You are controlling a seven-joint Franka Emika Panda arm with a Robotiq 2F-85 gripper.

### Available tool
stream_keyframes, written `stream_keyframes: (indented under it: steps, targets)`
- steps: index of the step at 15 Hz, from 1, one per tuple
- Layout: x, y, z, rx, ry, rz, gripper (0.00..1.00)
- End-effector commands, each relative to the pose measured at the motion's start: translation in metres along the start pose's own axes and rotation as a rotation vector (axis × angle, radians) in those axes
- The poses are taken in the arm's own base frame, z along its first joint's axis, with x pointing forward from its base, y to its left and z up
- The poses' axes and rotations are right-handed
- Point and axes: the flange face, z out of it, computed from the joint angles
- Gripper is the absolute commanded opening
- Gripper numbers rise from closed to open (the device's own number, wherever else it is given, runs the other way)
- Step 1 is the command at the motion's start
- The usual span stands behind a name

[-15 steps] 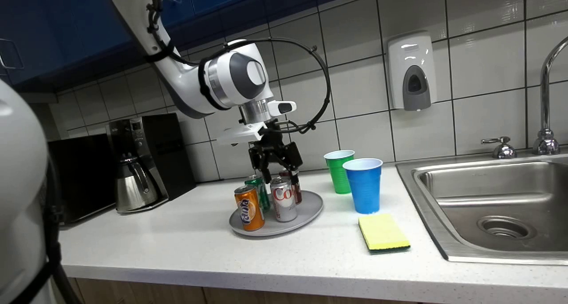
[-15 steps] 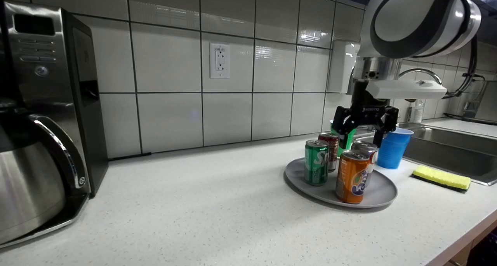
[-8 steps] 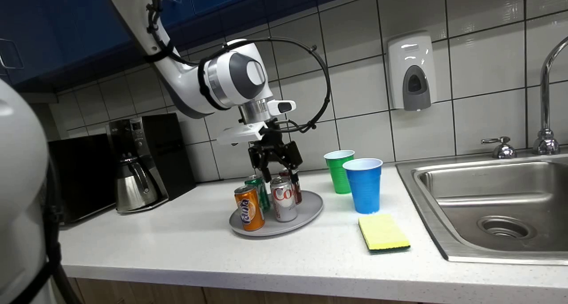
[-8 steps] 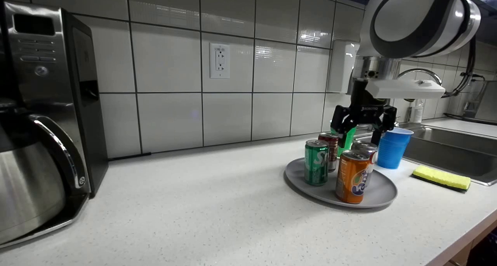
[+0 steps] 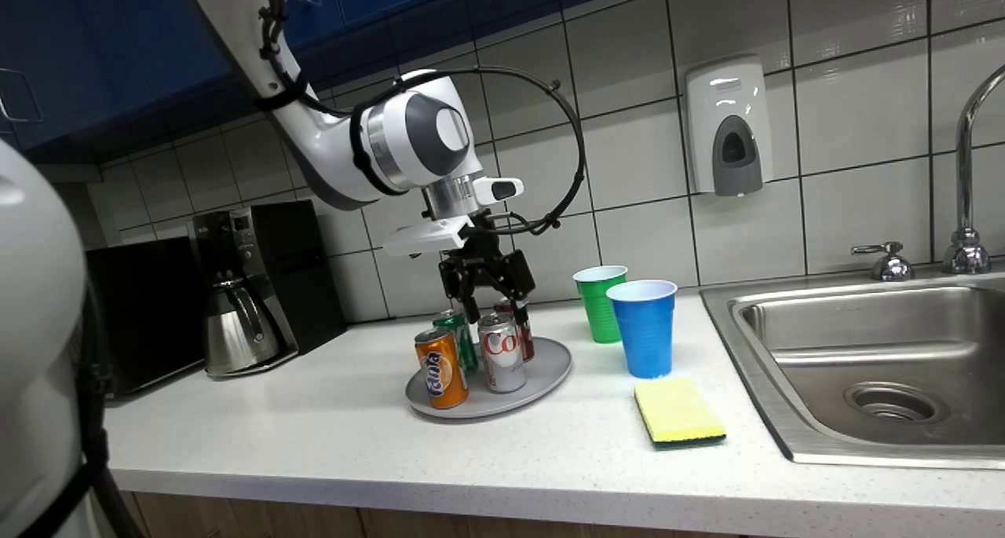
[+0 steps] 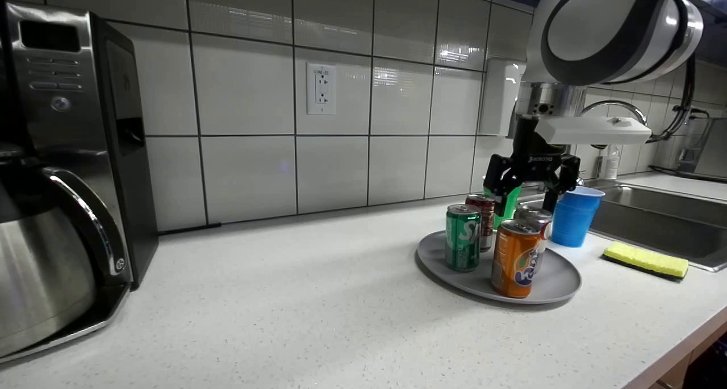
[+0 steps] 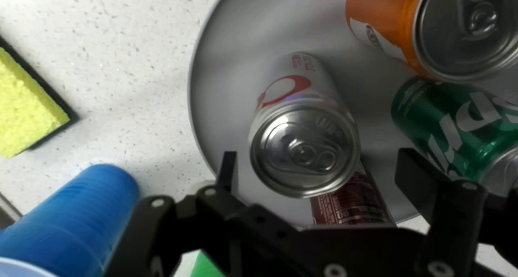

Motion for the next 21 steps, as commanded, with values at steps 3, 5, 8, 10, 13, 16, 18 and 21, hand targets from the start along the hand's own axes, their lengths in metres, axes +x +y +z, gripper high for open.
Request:
stream_keyframes:
  steps: [3, 5, 8, 10, 13, 16, 18, 21]
  targets:
    - [-0.006, -0.010, -0.022, 0.002, 0.058, -0.001, 1.00]
    - [-0.009, -0.015, -0.030, 0.008, 0.073, -0.005, 1.00]
    - [-0.015, -0.019, -0.044, 0.012, 0.101, -0.011, 1.00]
    - [-0.018, -0.019, -0.051, 0.019, 0.117, -0.016, 1.00]
    - [-0.025, -0.019, -0.062, 0.026, 0.137, -0.026, 1.00]
    - [-0.035, -0.021, -0.070, 0.035, 0.151, -0.036, 1.00]
    - [-0.042, -0.023, -0.076, 0.041, 0.156, -0.049, 1.00]
    - [-0.034, -0.023, -0.070, 0.035, 0.141, -0.051, 1.00]
